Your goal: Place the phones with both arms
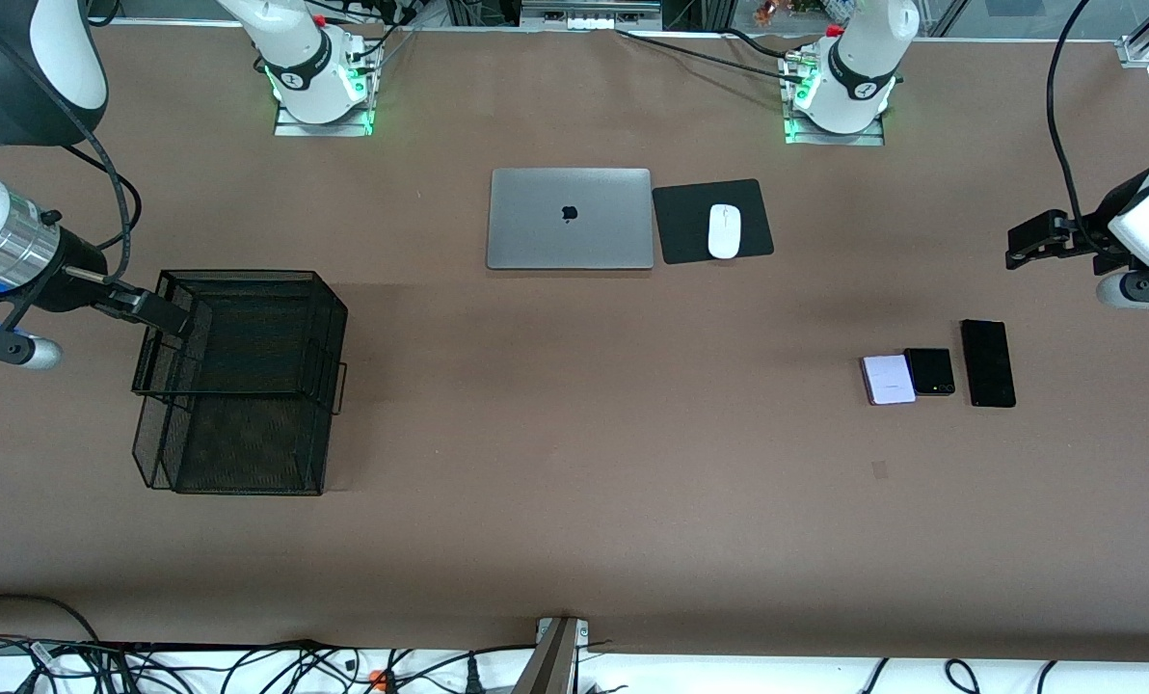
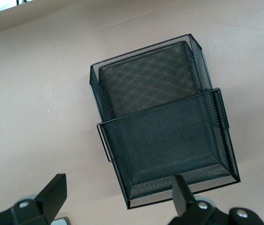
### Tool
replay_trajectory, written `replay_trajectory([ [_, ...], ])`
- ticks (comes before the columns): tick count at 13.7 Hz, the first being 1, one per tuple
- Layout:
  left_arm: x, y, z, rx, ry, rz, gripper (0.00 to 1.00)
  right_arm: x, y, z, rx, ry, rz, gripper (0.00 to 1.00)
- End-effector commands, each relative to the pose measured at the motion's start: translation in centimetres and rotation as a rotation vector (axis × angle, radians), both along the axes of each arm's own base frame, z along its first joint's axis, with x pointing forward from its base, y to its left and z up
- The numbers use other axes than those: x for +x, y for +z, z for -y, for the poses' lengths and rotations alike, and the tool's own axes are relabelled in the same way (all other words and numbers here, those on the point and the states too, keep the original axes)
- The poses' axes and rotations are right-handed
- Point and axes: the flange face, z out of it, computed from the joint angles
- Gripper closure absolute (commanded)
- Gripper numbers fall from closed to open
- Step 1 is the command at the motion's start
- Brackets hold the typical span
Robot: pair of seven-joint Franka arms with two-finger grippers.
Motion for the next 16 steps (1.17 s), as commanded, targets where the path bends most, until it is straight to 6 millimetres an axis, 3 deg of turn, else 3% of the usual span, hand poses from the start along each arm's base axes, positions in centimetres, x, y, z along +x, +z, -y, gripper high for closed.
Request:
replay_trajectory([
  [1,-0.83,0.63,0.82,-0.019,0.051,0.003,0.00,-0.08,-0.14,-0.10,-0.002,-0.023,0.002,0.00],
  [16,-1.58,-0.13,0.66,-0.019,0.057,-0.065,0.00,-0.03,-0.58,-0.08,-0.002,-0.012,-0.006,0.00],
])
